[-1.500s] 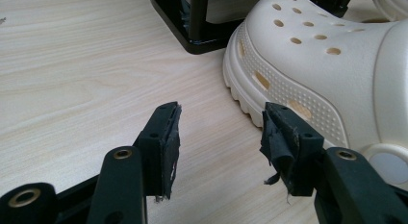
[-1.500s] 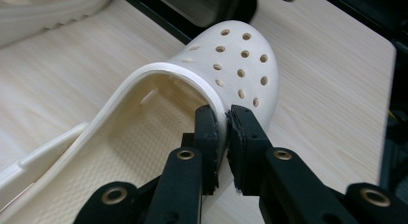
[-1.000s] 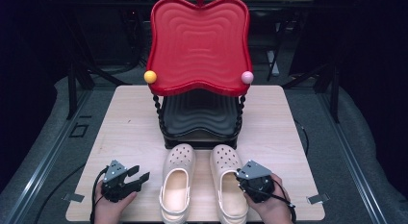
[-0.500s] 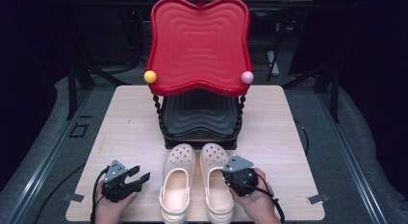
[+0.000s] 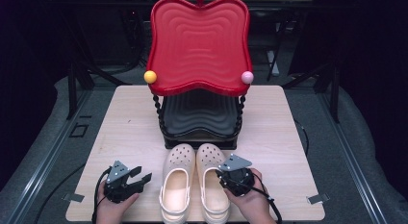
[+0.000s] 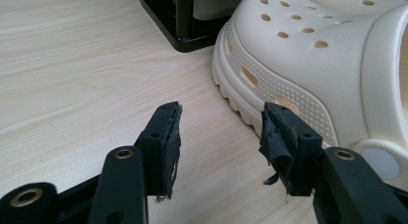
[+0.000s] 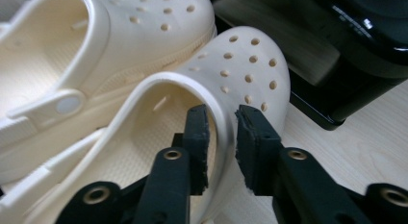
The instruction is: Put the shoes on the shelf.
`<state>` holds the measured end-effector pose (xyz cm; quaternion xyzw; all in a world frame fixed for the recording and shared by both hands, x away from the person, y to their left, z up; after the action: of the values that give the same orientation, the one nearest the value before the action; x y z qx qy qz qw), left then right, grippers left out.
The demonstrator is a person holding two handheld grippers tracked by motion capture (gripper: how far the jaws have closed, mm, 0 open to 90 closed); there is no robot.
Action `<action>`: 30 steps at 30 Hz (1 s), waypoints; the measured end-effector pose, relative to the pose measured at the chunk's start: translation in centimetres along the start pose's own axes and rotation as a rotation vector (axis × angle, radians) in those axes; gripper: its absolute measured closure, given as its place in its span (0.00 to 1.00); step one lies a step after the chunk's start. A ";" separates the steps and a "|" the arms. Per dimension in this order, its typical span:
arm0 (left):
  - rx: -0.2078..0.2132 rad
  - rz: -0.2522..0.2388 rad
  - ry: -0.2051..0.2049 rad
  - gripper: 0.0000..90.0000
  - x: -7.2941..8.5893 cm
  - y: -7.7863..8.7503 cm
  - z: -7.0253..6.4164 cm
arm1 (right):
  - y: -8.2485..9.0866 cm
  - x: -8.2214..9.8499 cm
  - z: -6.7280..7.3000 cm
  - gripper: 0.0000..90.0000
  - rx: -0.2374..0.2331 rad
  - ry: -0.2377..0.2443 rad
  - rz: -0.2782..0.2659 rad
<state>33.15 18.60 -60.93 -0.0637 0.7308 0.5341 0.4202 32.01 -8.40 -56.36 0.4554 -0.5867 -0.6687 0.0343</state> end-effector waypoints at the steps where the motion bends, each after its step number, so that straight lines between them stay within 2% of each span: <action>1: 0.004 -0.005 0.000 0.55 -0.1 0.0 -0.1 | 0.4 0.0 -0.1 0.78 -0.010 -0.009 -0.013; 4: 0.014 -0.009 -0.004 0.58 -0.2 0.1 -0.4 | 1.7 0.0 -0.4 0.72 -0.025 -0.038 -0.060; 6: 0.023 -0.005 -0.012 0.60 -0.2 0.2 -0.7 | 2.3 0.3 -1.0 0.69 -0.008 -0.042 -0.090; 10: 0.026 -0.008 -0.020 0.61 -0.4 0.2 -1.2 | 3.5 1.3 -2.3 0.70 -0.016 -0.080 -0.161; 12: 0.029 -0.002 -0.026 0.61 -0.3 0.1 -1.4 | 3.7 2.0 -2.9 0.70 -0.016 -0.091 -0.176; 13: 0.027 0.002 -0.029 0.61 -0.3 0.1 -1.5 | 3.5 2.4 -3.3 0.69 0.001 -0.109 -0.176; 15: 0.030 0.008 -0.033 0.61 -0.2 0.0 -1.7 | 3.1 3.3 -3.8 0.69 0.017 -0.125 -0.166; 17: 0.032 0.008 -0.035 0.61 -0.2 -0.1 -1.8 | 2.7 4.0 -4.1 0.66 0.007 -0.146 -0.172; 19: 0.040 0.013 -0.038 0.61 -0.1 -0.3 -2.2 | 1.9 4.8 -4.6 0.67 0.033 -0.172 -0.159; 21: 0.044 0.025 -0.048 0.60 0.1 -0.6 -2.6 | 0.8 5.6 -4.6 0.70 0.017 -0.193 -0.117; 23: 0.044 0.038 -0.062 0.60 0.3 -1.0 -3.0 | -0.3 6.0 -4.5 0.73 0.010 -0.221 -0.099; 24: 0.049 0.048 -0.066 0.61 0.4 -1.1 -3.2 | -0.7 6.3 -4.5 0.75 -0.001 -0.227 -0.070; 26: 0.052 0.054 -0.075 0.61 0.5 -1.5 -3.6 | -1.3 6.5 -4.4 0.76 -0.011 -0.235 -0.056; 28: 0.050 0.066 -0.073 0.62 0.7 -1.8 -3.8 | -2.0 6.8 -4.3 0.78 -0.015 -0.238 -0.032; 30: 0.050 0.059 -0.053 0.65 0.6 -1.9 -3.8 | -2.5 7.0 -3.9 0.79 -0.027 -0.231 -0.012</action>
<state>31.77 14.84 -62.46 -0.0173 0.7341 0.5294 0.4250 31.73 -14.61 -61.97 0.3784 -0.5748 -0.7249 -0.0316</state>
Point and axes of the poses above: each handheld gripper's, and its own axes: y roughly backward along the jaws, x roughly out of its underside, z roughly to its left, the point moved 10 cm from there along -y, roughly forward along the jaws, and after that the axes turned 13 degrees about z, right-handed, at the moved point
